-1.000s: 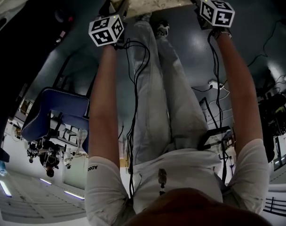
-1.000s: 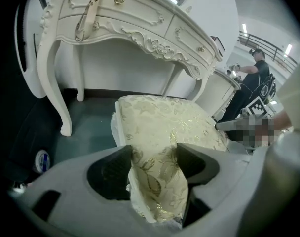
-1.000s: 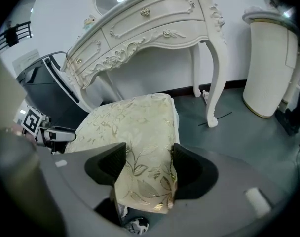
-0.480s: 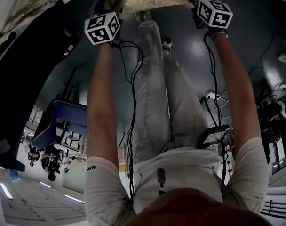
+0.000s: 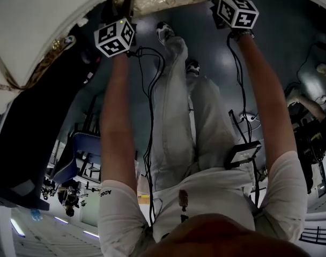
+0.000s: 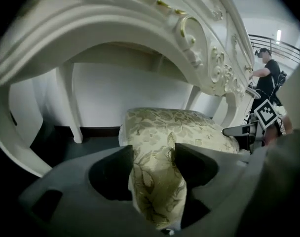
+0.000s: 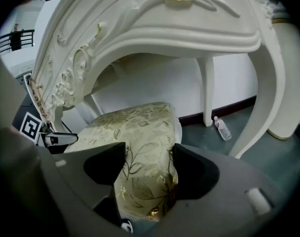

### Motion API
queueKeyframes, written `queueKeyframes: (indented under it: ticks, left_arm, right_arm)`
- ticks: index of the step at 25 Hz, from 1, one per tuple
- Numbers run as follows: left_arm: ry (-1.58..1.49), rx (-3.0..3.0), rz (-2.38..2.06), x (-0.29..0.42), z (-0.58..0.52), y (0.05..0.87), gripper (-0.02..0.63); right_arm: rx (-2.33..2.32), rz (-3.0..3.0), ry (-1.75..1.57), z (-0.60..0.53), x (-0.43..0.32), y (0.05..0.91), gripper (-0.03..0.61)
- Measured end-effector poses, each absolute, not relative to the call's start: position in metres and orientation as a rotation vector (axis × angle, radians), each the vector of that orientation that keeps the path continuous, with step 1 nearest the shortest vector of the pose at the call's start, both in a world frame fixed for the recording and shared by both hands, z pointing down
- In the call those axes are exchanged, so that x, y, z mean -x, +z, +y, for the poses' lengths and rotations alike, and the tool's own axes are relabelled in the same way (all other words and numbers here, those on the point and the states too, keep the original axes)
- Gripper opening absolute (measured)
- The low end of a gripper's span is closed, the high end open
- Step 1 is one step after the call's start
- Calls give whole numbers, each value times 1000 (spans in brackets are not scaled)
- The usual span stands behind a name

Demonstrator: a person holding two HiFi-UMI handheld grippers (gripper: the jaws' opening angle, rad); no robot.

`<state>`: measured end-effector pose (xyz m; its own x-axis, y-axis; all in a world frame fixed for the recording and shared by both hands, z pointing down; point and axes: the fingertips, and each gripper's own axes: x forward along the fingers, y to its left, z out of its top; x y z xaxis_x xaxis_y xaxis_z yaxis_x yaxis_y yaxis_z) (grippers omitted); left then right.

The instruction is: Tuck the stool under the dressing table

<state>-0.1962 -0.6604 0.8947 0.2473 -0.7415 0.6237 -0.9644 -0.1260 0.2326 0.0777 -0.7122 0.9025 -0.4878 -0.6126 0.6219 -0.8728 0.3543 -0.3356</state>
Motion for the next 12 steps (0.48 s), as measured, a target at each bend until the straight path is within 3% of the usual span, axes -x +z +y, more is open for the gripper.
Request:
queueKeyframes:
  ticks: [12]
  left_arm:
    - [375, -1932, -1613, 206, -722, 891, 276]
  right_arm:
    - [-1297, -2292, 848, -788, -63, 890, 319]
